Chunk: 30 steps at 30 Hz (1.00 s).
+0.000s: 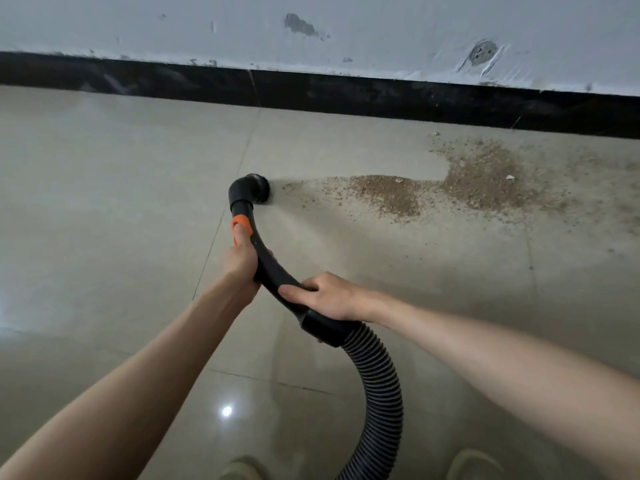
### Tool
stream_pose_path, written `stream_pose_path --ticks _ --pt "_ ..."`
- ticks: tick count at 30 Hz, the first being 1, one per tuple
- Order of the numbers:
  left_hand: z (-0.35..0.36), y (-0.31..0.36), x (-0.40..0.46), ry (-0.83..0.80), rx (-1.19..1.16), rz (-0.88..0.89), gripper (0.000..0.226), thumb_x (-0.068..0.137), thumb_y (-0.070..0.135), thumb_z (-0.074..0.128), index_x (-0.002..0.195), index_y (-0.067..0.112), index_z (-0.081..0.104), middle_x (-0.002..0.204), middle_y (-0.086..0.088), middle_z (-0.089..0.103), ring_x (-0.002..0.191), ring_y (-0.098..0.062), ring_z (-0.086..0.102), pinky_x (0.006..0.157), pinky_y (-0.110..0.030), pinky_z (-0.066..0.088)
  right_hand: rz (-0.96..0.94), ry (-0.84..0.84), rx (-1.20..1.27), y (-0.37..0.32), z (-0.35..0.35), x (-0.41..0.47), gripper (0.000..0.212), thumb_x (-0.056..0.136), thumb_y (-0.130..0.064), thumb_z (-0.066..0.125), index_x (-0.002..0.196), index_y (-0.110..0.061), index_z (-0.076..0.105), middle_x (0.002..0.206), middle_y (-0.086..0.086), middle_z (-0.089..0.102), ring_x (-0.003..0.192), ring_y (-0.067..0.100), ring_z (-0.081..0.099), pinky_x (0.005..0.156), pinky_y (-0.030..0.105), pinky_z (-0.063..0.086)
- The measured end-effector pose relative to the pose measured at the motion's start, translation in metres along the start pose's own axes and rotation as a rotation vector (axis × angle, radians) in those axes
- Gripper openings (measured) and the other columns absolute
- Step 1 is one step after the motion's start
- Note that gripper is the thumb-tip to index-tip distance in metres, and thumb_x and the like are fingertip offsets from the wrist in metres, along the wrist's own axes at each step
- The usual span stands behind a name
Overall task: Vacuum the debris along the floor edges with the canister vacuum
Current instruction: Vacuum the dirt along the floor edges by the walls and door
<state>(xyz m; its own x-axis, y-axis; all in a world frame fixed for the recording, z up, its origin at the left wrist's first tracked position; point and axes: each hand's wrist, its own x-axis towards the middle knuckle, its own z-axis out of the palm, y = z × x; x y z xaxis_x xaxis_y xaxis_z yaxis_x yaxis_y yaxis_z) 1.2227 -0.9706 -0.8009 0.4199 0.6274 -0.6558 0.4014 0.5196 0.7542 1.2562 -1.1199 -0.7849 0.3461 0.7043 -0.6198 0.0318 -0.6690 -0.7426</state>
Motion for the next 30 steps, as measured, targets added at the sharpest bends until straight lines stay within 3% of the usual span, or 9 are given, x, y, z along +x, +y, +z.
stream_pose_path --ticks 6,12,15,24,30 --pt "0.017 -0.002 -0.011 -0.067 0.031 -0.011 0.05 0.098 0.055 0.033 0.081 0.009 0.044 0.067 -0.007 0.048 0.061 -0.019 0.05 0.076 -0.038 0.047 0.025 0.045 0.046 0.008 -0.004 -0.015 0.049 0.093 -0.058 0.05 0.073 -0.015 0.057 0.086 0.013 0.066 0.068 0.024 0.06 0.077 0.043 0.052" --pt "0.032 0.0 -0.015 -0.119 0.043 -0.056 0.05 0.098 0.054 0.035 0.08 0.008 0.043 0.07 -0.007 0.048 0.062 -0.019 0.049 0.08 -0.038 0.046 0.038 0.065 0.109 0.018 -0.011 -0.025 0.048 0.094 -0.057 0.049 0.073 -0.013 0.056 0.076 0.008 0.065 0.059 0.019 0.062 0.051 0.023 0.048" --pt "0.035 0.003 -0.014 -0.148 0.068 -0.075 0.049 0.097 0.054 0.036 0.081 0.009 0.043 0.072 -0.007 0.048 0.063 -0.019 0.049 0.079 -0.037 0.046 0.045 0.062 0.189 0.019 -0.013 -0.028 0.047 0.095 -0.053 0.051 0.075 -0.011 0.056 0.073 0.009 0.064 0.051 0.019 0.062 0.041 0.021 0.046" --pt "0.06 0.001 -0.018 -0.204 0.171 -0.072 0.048 0.097 0.056 0.035 0.083 0.01 0.044 0.075 -0.008 0.05 0.066 -0.02 0.051 0.077 -0.036 0.046 0.047 0.115 0.234 0.034 -0.02 -0.038 0.047 0.094 -0.055 0.05 0.073 -0.013 0.054 0.079 0.012 0.064 0.058 0.022 0.062 0.051 0.025 0.049" --pt "0.079 -0.007 -0.025 -0.252 0.235 -0.071 0.049 0.096 0.056 0.035 0.082 0.01 0.045 0.074 -0.007 0.051 0.066 -0.02 0.051 0.071 -0.034 0.047 0.066 0.161 0.261 0.049 -0.023 -0.048 0.048 0.094 -0.055 0.05 0.073 -0.012 0.052 0.079 0.013 0.062 0.069 0.028 0.061 0.067 0.037 0.048"
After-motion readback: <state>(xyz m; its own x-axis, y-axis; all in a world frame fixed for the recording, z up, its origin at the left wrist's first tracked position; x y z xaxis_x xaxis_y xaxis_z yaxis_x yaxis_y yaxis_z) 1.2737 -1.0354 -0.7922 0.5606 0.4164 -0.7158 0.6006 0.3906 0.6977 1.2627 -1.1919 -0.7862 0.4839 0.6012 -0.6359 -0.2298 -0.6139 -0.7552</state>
